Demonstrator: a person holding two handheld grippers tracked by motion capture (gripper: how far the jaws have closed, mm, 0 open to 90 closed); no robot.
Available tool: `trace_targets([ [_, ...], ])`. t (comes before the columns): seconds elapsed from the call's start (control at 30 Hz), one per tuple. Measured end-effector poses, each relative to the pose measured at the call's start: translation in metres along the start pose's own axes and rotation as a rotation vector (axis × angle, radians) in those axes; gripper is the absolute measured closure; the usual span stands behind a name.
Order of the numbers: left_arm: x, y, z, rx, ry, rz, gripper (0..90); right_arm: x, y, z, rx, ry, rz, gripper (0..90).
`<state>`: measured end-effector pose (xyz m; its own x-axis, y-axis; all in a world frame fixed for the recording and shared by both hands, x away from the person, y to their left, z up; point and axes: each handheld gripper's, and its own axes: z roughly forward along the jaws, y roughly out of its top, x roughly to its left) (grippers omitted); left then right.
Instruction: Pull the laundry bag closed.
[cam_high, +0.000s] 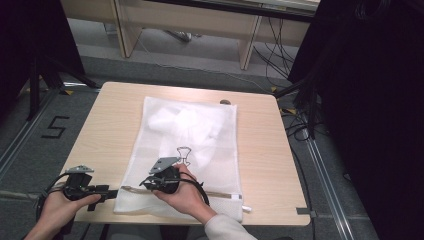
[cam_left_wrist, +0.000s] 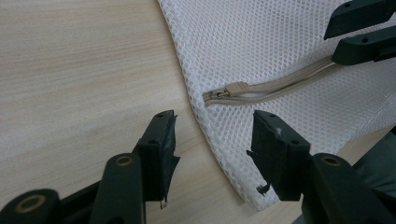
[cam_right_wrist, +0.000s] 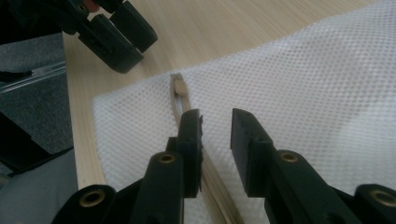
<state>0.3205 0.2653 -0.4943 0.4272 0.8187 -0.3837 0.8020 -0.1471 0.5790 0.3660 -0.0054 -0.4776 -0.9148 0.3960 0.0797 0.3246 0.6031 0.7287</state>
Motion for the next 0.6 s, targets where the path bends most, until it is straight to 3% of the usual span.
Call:
trace_targets([
  [0.27,0.0,0.0,0.0,0.0,0.0,-0.001,49.5,0.003,0.011,0.018,0.022,0.021,-0.016,75.2],
  [0.6,0.0,0.0,0.0,0.002,-0.001,0.0,49.5,0.008,0.022,0.042,0.047,0.042,0.012,74.7],
])
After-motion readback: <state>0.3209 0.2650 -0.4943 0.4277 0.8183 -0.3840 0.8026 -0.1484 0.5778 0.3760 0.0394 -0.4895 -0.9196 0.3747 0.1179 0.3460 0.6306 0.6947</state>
